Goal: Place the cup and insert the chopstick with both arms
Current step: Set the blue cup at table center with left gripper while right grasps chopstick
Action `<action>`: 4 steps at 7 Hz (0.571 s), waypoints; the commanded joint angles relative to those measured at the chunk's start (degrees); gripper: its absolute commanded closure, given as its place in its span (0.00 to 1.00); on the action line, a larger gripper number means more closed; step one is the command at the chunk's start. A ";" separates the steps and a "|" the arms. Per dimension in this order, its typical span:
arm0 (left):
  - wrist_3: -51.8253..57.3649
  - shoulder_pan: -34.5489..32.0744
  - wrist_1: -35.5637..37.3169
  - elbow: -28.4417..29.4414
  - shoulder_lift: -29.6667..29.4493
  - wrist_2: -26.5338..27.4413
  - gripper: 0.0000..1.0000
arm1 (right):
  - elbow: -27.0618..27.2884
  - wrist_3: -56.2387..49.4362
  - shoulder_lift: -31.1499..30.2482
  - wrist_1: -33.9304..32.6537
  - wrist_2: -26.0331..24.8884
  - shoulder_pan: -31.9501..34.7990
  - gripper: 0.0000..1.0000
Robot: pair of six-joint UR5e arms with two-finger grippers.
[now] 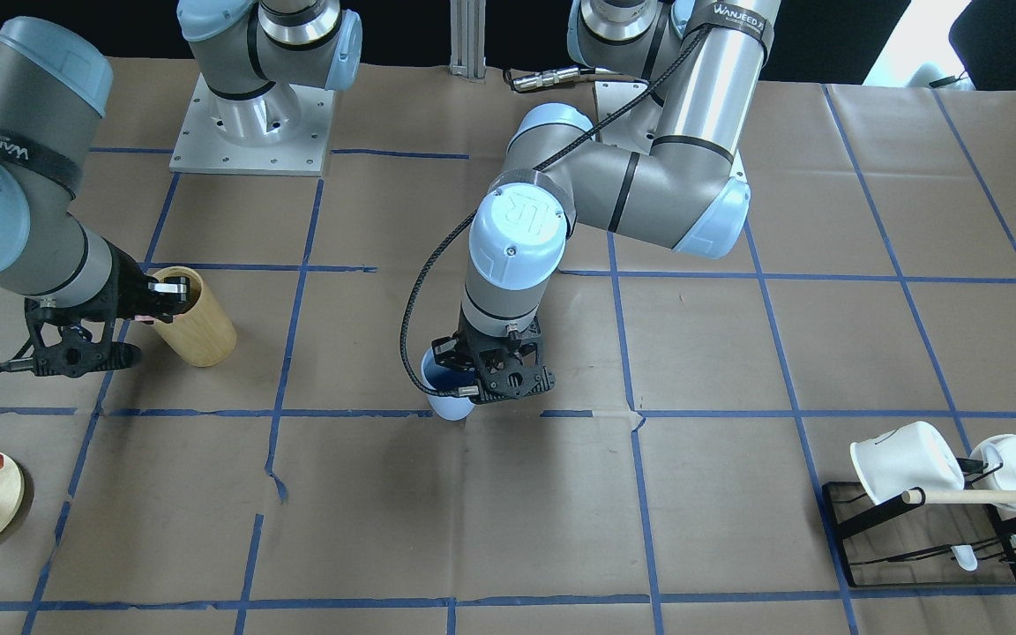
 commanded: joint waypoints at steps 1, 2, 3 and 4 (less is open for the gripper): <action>-0.22 -0.04 -0.05 0.07 -0.42 0.18 0.95 | 0.06 0.00 -0.24 0.17 -0.01 0.00 0.86; 0.12 -0.04 -0.05 0.25 -0.59 0.27 0.60 | 0.06 0.00 -0.41 0.35 -0.01 -0.09 0.91; 0.74 -0.04 -0.05 0.25 -0.94 3.14 0.01 | -0.20 0.00 -0.67 0.44 -0.10 -0.17 0.92; 0.83 0.14 -0.75 1.55 -0.16 5.17 0.01 | -0.55 0.00 -0.85 0.44 -0.18 -0.18 0.92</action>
